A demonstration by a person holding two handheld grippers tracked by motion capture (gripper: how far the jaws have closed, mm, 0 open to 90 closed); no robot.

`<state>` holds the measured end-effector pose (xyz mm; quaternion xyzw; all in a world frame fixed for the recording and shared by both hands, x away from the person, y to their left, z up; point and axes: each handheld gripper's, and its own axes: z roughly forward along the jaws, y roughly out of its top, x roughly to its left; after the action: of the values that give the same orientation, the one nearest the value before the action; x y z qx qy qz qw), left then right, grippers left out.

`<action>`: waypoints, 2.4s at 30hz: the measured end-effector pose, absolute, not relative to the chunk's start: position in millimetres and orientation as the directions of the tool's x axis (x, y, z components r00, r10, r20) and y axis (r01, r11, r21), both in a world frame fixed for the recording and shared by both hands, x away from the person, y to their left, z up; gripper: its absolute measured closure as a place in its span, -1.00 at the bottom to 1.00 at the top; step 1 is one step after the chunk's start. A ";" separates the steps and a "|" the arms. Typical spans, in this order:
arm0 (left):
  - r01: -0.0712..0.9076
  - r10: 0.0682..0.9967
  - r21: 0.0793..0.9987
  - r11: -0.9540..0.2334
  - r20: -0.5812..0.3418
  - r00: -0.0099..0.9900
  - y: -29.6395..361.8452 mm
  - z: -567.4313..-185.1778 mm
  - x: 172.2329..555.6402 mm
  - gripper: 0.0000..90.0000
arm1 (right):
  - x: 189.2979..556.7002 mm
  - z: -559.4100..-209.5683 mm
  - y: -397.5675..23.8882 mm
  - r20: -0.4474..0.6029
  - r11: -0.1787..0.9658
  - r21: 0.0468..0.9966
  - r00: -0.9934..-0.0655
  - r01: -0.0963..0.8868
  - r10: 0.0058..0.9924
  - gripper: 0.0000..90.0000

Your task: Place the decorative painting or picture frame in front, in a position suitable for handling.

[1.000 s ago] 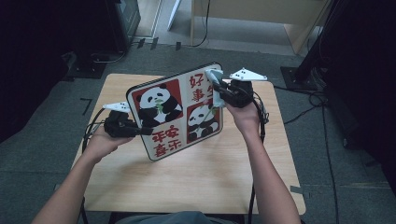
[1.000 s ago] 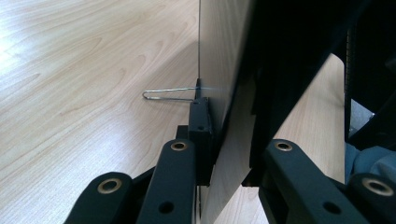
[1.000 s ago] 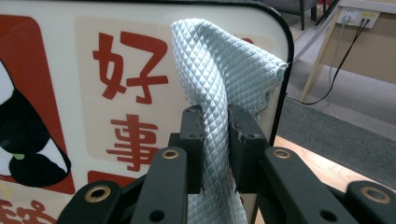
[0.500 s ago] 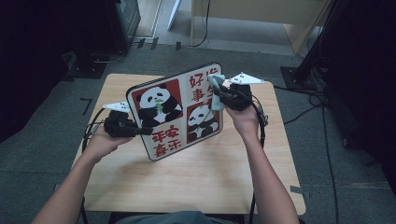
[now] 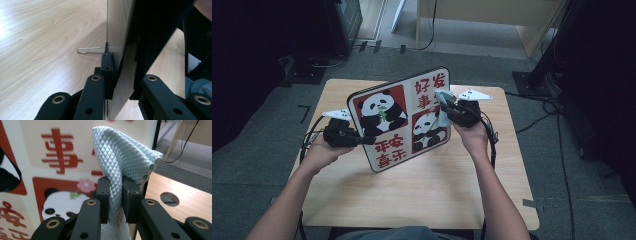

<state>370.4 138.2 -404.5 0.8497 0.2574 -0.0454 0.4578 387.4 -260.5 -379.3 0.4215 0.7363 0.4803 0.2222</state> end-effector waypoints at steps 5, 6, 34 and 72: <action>0.479 0.397 0.755 -0.447 -0.313 0.863 138.1 -404.6 370.3 0.79 | 384.3 -392.5 -262.8 0.086 0.188 0.884 -0.544 0.427 0.835 0.73; 0.479 0.396 0.755 -0.448 -0.313 0.863 138.2 -404.5 370.3 0.79 | 384.0 -395.0 -263.4 0.087 0.188 0.882 -0.542 0.431 0.836 0.73; 0.480 0.397 0.755 -0.446 -0.314 0.862 137.3 -404.8 369.4 0.79 | 372.0 -459.2 -270.8 0.132 0.203 0.818 -0.519 0.538 0.844 0.72; 0.491 0.403 0.752 -0.440 -0.323 0.856 136.9 -404.9 369.8 0.78 | 369.9 -441.3 -281.4 0.183 0.161 0.806 -0.499 0.570 0.847 0.74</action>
<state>369.8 136.9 -404.9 0.8472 0.2636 -0.0479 0.4587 369.9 -281.4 -441.3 0.4750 0.7456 0.4401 0.1575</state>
